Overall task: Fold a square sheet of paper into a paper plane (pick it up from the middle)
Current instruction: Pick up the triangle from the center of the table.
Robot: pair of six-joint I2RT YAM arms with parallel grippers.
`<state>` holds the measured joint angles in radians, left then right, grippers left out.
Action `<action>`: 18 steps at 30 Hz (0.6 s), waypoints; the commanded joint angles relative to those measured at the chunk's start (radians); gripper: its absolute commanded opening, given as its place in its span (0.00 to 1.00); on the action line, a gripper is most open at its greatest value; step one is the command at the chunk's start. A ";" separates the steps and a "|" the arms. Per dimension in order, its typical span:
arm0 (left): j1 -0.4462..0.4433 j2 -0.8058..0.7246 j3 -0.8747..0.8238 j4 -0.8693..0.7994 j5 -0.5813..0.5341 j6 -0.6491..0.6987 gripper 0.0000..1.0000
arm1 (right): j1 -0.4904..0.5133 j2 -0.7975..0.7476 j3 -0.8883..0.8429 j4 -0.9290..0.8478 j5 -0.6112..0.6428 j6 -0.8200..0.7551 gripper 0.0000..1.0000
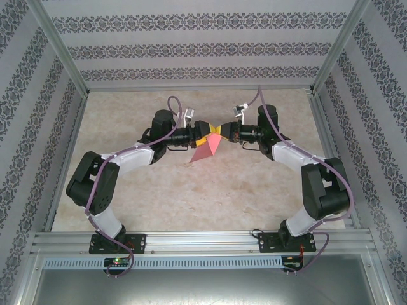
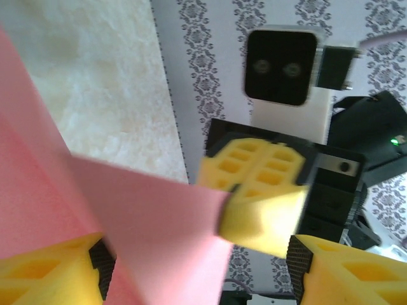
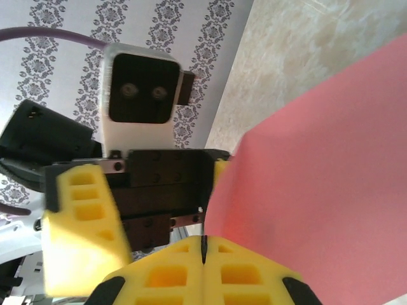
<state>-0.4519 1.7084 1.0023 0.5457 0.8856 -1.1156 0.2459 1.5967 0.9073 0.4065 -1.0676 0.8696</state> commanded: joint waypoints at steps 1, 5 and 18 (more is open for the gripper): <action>-0.011 0.003 0.030 0.066 0.037 -0.023 0.72 | -0.006 0.030 -0.022 0.043 -0.017 0.005 0.00; -0.012 0.009 0.036 0.041 0.051 -0.016 0.69 | -0.008 0.051 -0.026 0.048 -0.014 0.005 0.00; -0.013 0.017 0.080 -0.179 0.062 0.113 0.54 | -0.016 0.059 -0.040 0.066 -0.017 0.014 0.02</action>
<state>-0.4526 1.7084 1.0481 0.4431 0.9207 -1.0771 0.2375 1.6470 0.8768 0.4217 -1.0672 0.8703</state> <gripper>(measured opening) 0.552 0.048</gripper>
